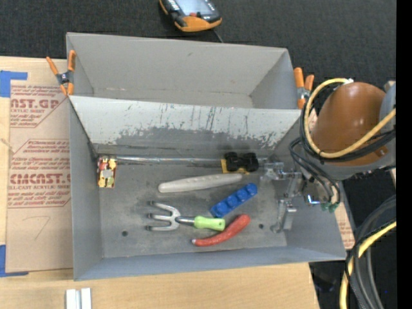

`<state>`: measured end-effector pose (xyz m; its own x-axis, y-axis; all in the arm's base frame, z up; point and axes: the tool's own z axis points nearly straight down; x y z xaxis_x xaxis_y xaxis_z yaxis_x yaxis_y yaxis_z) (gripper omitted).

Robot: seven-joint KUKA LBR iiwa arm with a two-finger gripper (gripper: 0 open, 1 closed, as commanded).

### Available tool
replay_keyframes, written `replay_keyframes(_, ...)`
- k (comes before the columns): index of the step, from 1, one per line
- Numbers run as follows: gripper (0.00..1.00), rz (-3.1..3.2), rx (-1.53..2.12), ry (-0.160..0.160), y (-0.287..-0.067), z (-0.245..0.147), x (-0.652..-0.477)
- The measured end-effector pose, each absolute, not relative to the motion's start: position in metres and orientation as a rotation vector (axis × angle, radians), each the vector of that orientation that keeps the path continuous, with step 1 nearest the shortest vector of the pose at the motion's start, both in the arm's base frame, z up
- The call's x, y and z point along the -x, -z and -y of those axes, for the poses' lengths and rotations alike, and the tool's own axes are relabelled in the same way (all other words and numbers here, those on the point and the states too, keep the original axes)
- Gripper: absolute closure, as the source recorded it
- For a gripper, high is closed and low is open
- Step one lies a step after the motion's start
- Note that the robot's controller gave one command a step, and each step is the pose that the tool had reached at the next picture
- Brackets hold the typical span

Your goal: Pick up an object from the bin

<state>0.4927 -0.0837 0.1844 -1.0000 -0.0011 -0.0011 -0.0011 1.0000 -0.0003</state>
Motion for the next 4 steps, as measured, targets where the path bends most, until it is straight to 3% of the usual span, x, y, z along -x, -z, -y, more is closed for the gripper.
replay_keyframes(1, 0.00, -3.140, 0.002, 0.000, -0.184, 0.084, -0.493)
replay_keyframes(2, 0.00, -3.143, -0.056, -0.003, -0.108, 0.041, -0.510)
replay_keyframes(3, 1.00, -3.128, -0.021, 0.005, -0.107, 0.044, -0.502)
replay_keyframes(4, 0.00, -3.128, -0.021, 0.006, -0.107, 0.044, -0.501)
